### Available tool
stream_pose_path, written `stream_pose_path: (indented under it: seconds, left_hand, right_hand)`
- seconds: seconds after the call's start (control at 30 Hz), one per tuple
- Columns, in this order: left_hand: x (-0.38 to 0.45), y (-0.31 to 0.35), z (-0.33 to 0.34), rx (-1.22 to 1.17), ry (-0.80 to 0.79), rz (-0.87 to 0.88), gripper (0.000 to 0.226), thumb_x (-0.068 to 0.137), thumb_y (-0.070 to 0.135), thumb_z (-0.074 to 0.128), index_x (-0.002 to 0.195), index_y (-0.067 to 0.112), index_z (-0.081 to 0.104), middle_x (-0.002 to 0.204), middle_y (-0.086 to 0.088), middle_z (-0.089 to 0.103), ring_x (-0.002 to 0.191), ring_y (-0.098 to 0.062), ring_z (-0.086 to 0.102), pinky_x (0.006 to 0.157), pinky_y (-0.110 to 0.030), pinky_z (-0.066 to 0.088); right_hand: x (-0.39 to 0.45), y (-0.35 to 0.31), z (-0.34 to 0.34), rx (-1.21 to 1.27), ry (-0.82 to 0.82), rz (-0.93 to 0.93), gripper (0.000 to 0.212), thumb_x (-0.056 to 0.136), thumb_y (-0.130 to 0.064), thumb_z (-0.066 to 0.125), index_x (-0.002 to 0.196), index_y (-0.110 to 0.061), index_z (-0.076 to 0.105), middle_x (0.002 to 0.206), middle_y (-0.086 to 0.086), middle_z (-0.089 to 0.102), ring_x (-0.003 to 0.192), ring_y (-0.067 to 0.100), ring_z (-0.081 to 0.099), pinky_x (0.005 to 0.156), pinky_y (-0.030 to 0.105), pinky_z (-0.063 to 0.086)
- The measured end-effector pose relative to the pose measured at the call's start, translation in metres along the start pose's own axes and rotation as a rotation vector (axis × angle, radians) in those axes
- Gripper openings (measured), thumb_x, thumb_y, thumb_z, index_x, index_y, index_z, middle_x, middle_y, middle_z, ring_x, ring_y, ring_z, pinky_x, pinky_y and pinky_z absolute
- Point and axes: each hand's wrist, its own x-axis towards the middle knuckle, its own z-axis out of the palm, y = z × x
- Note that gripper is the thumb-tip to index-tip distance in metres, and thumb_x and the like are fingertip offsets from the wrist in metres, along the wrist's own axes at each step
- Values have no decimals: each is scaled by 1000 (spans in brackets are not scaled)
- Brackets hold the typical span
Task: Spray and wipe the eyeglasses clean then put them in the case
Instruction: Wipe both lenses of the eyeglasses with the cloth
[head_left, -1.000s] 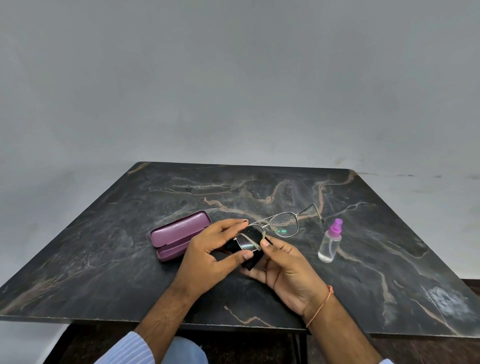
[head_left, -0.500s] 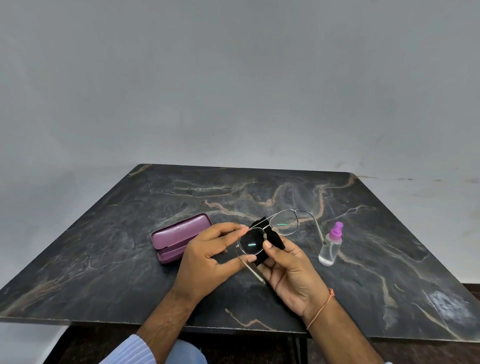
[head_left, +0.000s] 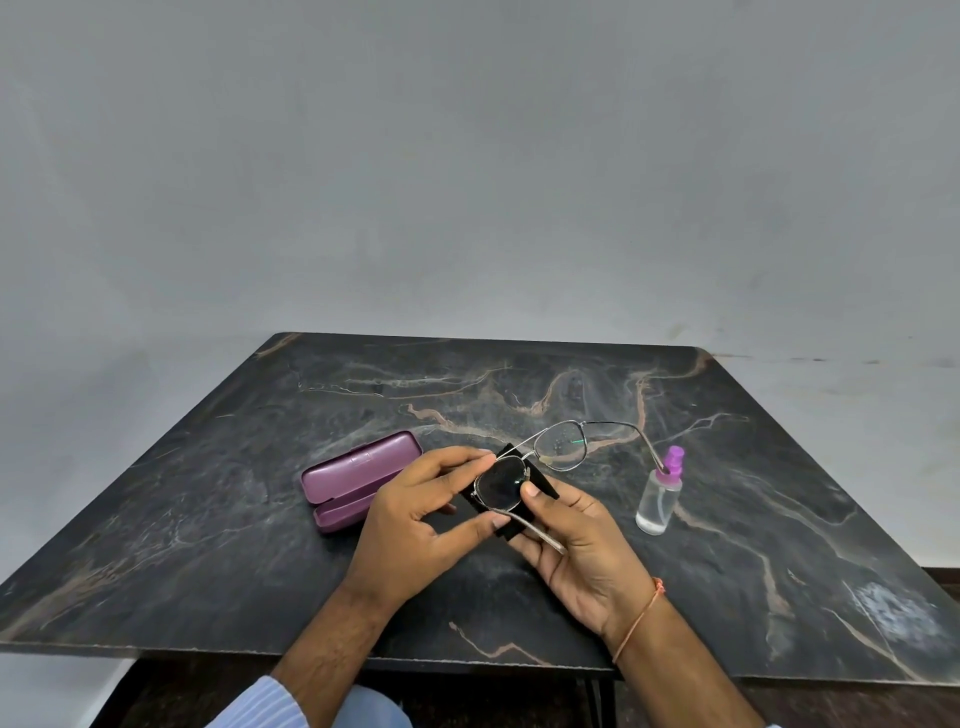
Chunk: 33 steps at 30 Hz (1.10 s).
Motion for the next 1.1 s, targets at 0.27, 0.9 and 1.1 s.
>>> stream_pose_path:
  seconds: [0.27,0.9,1.1]
  left_hand:
    - [-1,1,3,137,62,43,61,79,28,98,136,19,78,132,12,76,119,-7,75,99,-35,64]
    - [3,6,-1,18,12,-43,61,77,25,100,134,19,79,134,10,79,126,-6,74,105,-32,61]
    - [3,8,-1,-9,10,-65,63,77,27,99,135,19,78,142,10,75,132,-5,71,106,-36,63]
  right_hand:
    - [0,2,6,-72,72,-58,22,86,-5,70,105,1,81,114,26,78,95,27,81,73,32,65]
    - [3,5,-5,-69,-33,-20,27,91,-2,67,116,-1,78,123,24,76,103,27,78,91,36,64]
    - [2,4,-3,-62,-26,-52,30,90,1,68,119,-2,76,118,23,77,97,25,79,86,34,65]
